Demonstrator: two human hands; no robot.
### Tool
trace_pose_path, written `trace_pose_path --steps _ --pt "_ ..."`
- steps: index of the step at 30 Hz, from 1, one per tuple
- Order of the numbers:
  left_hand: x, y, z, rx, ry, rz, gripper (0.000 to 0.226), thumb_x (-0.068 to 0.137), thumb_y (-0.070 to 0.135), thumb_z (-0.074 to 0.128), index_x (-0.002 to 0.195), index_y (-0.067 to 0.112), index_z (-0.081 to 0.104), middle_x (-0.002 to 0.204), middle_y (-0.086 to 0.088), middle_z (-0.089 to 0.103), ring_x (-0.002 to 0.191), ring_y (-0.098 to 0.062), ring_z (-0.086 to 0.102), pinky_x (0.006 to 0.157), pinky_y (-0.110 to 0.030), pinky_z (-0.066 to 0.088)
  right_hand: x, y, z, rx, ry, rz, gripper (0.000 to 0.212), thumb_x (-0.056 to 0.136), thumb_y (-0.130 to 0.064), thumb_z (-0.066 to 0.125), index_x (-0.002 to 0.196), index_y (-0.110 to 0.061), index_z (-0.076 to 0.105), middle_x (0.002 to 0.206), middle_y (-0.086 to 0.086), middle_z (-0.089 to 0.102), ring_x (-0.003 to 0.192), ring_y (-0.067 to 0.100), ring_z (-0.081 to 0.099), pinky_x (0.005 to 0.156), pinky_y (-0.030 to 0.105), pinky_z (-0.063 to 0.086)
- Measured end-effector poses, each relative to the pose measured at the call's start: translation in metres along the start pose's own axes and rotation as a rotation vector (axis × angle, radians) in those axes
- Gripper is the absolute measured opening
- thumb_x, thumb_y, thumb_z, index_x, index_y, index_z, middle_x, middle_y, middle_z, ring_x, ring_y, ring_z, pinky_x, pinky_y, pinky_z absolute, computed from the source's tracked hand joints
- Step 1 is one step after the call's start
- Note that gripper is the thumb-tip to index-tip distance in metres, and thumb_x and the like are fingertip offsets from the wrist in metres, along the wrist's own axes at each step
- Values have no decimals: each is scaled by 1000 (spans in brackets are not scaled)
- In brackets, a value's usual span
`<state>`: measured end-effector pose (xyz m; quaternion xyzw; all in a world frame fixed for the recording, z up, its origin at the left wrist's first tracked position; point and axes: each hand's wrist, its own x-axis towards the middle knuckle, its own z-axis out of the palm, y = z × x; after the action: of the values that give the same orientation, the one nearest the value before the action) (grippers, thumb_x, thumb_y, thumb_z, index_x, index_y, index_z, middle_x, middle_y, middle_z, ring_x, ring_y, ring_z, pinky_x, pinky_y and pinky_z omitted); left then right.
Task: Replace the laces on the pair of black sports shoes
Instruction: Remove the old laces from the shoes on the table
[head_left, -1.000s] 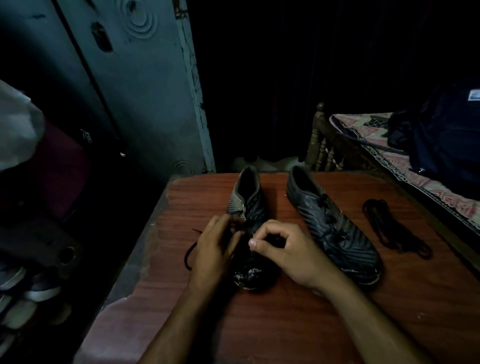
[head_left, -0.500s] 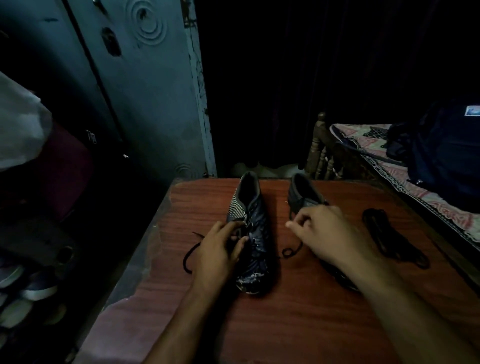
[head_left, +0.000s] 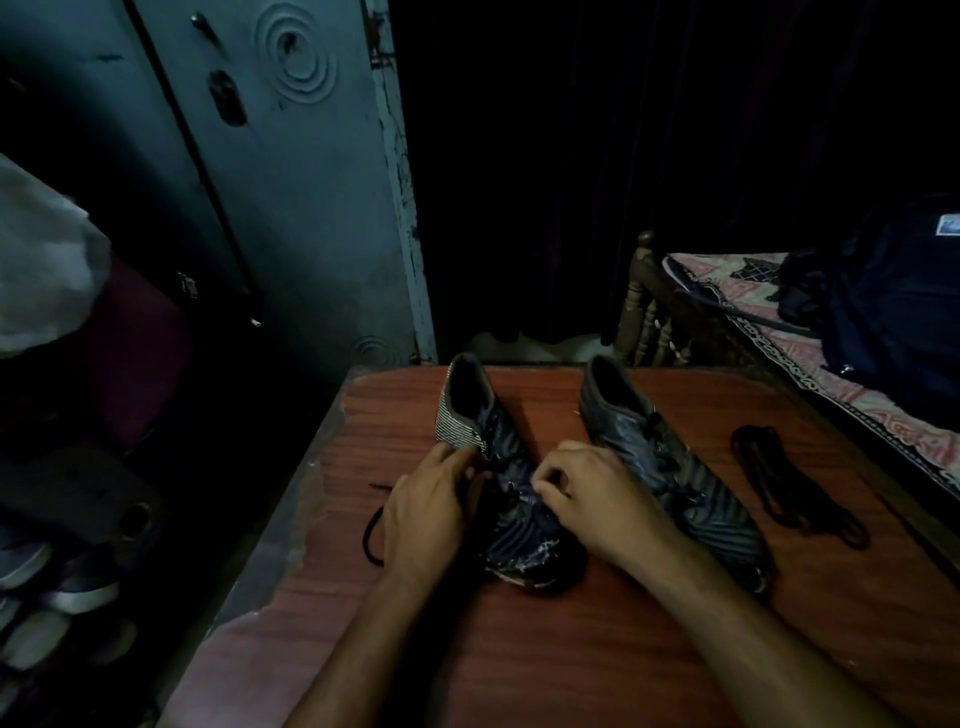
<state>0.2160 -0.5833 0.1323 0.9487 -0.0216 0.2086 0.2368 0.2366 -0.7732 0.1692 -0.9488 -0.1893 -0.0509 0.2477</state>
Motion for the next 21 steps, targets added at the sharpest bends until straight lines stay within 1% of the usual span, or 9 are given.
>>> trace_pose_path --steps 2,4,6,8,10,12,15,17,21 --pt "-2 -1 3 -23 6 11 15 102 39 54 110 28 60 99 12 50 88 -21 61 68 -32 35 4 10 -10 -82 -12 29 10 95 -24 65 95 -23 75 94 -10 57 92 11 59 76 23 41" --pt "-3 -1 5 -58 24 42 15 103 37 52 110 25 59 96 16 42 85 -20 59 70 -31 35 6 17 -19 -159 -22 46 9 94 -22 66 98 -22 74 97 -9 54 101 16 60 76 22 36" --pt "-3 -3 7 -62 35 62 14 103 36 50 107 24 56 96 15 40 84 -19 57 72 -33 38 5 15 -24 -223 -36 29 13 93 -26 66 105 -23 72 106 -7 55 107 18 58 81 25 39" --pt "-3 -5 9 -63 33 66 13 104 36 48 103 24 52 96 13 42 85 -20 55 74 -38 41 2 8 -25 -247 -22 -31 16 94 -32 64 107 -25 70 110 -6 57 109 18 56 90 30 45" --pt "-3 -6 10 -86 35 80 13 104 37 47 102 25 50 95 13 42 86 -20 54 75 -41 43 4 -2 -22 -139 40 -119 16 96 -32 62 110 -27 68 107 -9 57 105 15 56 91 33 46" --pt "-3 -6 10 -122 45 92 14 103 39 45 103 26 50 95 15 41 85 -19 55 74 -41 43 11 -11 -13 -2 73 -159 21 96 -28 64 117 -27 65 103 -11 54 97 10 53 83 26 43" --pt "-3 -7 10 -174 56 91 13 103 38 45 106 27 52 95 17 44 84 -16 54 72 -43 46 22 -14 11 51 61 -174 29 95 -24 66 124 -25 65 108 -7 56 99 14 58 84 25 45" --pt "-3 -9 11 -217 51 92 9 102 36 48 105 29 53 95 17 45 83 -12 53 72 -45 47 25 -12 25 44 86 -186 25 94 -24 67 119 -25 67 105 -6 56 99 17 59 82 26 45" --pt "0 -9 10 -243 40 99 10 100 39 47 101 30 53 92 16 44 81 -11 52 72 -44 47 26 -7 34 71 179 -238 11 92 -22 68 101 -25 64 97 -8 54 94 18 57 79 36 51"
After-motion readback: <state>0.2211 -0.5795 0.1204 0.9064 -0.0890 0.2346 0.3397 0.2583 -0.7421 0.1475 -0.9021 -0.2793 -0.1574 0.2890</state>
